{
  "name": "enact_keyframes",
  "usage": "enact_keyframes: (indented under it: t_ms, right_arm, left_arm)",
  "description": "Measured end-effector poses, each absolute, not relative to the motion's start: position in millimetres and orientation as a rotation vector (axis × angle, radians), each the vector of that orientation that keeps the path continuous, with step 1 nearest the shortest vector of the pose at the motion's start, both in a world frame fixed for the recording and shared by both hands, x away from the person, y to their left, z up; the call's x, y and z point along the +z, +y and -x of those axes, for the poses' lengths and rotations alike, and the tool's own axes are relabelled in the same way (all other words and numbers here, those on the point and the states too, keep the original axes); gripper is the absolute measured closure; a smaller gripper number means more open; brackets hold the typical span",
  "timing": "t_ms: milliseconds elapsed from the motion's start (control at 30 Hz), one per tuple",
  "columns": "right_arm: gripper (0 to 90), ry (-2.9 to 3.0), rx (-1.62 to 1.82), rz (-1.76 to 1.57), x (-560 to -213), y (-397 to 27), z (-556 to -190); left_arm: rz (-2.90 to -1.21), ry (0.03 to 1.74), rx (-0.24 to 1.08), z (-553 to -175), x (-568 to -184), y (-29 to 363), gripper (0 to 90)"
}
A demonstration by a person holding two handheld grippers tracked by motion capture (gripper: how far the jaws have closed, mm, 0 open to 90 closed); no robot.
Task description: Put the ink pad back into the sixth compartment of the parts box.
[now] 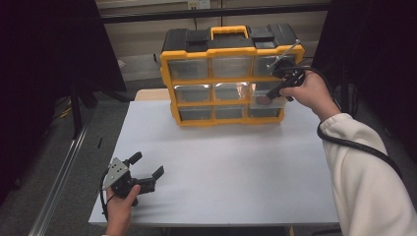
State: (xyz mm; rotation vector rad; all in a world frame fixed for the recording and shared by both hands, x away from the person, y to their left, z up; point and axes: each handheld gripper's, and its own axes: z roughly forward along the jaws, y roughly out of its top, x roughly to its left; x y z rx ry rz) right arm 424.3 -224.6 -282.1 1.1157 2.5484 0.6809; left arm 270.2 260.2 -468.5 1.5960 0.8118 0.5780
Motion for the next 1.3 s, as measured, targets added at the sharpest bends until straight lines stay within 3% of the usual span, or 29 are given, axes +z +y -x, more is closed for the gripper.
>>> enact_keyframes:
  t_ms: [1300]
  right_arm:
    - [90.0,2.511,0.684,-1.125,-282.8,-224.9,-429.8]
  left_arm:
    - [-1.562,0.82,0.562,-270.8,-467.9,259.7,1.2]
